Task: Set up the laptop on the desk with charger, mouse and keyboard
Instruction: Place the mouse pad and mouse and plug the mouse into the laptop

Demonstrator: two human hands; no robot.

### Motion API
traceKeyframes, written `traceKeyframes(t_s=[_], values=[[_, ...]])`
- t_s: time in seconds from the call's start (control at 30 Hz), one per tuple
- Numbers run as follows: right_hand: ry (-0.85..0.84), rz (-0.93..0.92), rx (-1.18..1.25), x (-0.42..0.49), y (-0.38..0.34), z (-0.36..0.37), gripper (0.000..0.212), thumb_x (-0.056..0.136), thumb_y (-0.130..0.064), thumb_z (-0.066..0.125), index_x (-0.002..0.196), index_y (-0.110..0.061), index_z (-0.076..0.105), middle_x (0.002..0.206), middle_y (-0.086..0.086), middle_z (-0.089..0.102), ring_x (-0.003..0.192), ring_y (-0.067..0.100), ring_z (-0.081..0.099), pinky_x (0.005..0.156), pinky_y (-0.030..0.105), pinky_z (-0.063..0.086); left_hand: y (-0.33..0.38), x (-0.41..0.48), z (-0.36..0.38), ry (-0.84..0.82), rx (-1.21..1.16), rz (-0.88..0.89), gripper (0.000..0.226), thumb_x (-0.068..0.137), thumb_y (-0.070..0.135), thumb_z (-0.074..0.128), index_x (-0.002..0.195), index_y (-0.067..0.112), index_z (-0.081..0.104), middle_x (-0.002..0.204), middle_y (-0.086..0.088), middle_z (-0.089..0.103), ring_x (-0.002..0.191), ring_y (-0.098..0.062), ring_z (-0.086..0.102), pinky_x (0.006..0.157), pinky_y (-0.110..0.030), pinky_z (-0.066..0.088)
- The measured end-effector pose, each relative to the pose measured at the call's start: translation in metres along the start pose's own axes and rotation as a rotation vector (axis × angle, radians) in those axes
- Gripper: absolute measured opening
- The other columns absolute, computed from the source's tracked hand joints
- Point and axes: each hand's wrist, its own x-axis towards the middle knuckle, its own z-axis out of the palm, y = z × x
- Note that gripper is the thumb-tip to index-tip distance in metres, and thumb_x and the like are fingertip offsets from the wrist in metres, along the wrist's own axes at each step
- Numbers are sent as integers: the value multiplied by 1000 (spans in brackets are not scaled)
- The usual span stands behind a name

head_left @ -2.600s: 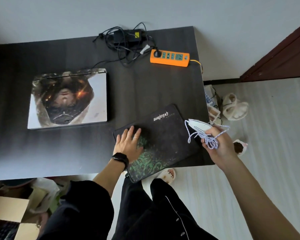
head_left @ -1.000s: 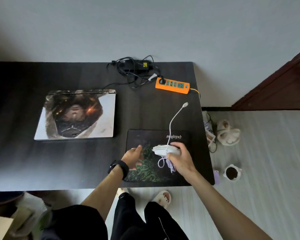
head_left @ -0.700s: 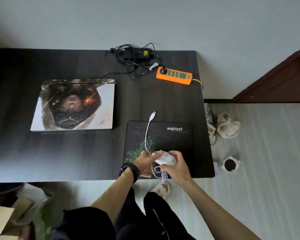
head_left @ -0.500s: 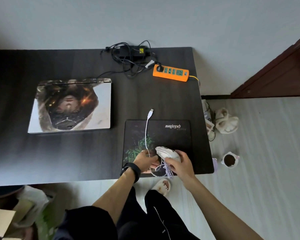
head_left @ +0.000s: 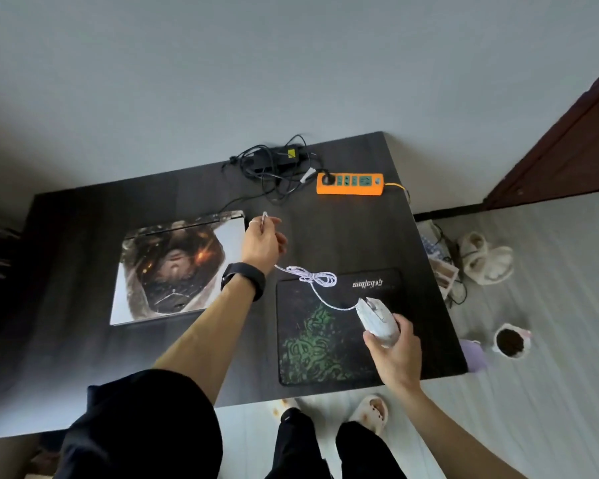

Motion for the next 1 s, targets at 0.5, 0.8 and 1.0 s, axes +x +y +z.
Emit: traceKeyframes(t_s=[0.5,0.8,1.0], values=[[-219,203,142,24,-78,15,44,96,-53,56,117,-16,66,110,-4,67,112,18,61,91,32,43,-41,-36,1,-493,601,233,20,99,36,50,105,31,69,71,14,65,68,-3,62,68,-16,45],[-135,523,1121,67,-229,35,33,108,-22,37,94,-8,63,67,1,42,52,14,40,62,30,47,-11,7,-39,-483,731,440,21,97,41,51,109,32,67,78,14,60,85,-12,62,71,-26,46],[93,348,959,88,-243,15,32,106,-30,37,90,-14,60,63,-3,26,42,8,19,36,22,17,3,43,-54,-285,823,490,21,97,37,49,102,24,65,106,4,62,102,-18,57,73,-28,42]])
